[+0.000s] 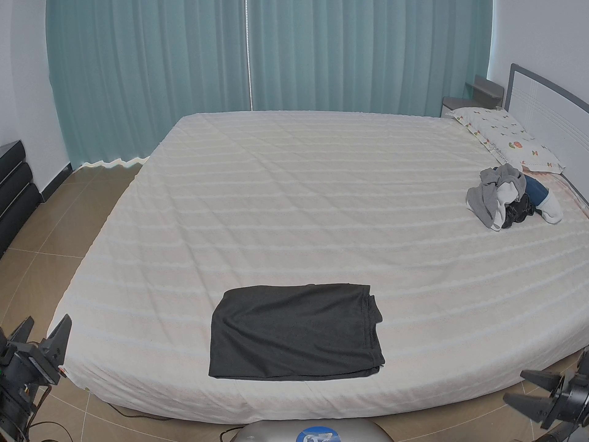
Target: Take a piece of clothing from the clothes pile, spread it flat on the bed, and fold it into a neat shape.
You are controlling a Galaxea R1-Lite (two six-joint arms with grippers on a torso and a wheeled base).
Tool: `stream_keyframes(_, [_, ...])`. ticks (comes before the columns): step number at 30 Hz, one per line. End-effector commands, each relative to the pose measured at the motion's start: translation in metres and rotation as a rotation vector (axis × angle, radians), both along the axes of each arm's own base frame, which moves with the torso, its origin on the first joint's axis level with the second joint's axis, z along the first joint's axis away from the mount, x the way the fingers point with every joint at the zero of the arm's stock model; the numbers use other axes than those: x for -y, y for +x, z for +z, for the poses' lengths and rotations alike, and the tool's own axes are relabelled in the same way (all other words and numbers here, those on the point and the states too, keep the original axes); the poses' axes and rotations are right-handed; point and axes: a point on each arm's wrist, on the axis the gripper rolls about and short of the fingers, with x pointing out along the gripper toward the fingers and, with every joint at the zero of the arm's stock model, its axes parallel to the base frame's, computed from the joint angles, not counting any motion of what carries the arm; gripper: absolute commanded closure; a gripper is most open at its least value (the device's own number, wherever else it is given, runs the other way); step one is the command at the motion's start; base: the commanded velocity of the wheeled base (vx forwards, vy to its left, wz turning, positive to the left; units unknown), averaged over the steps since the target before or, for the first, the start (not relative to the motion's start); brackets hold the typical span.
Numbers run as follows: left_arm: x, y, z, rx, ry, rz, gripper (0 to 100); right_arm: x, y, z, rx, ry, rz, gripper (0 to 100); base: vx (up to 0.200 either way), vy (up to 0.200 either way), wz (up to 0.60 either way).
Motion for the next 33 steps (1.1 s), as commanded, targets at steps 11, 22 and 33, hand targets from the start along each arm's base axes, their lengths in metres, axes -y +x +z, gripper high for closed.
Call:
stream_keyframes(11, [-0.008, -0.075, -0.025, 0.233, 0.255, 0.196, 0, 0.001, -0.060, -0.013, 0.332, -0.133, 0.007, 0, 0.000, 0.000, 0.00])
stream_keyframes(22, [-0.006, -0.066, -0.042, 0.239, 0.263, 0.106, 0, 0.006, -0.043, -0.020, 0.538, -0.308, -0.263, 0, 0.000, 0.000, 0.00])
stream_keyframes(33, [-0.005, -0.065, -0.049, 0.180, 0.257, 0.035, 0, 0.012, -0.041, -0.023, 0.515, -0.420, -0.502, 0, 0.000, 0.000, 0.00])
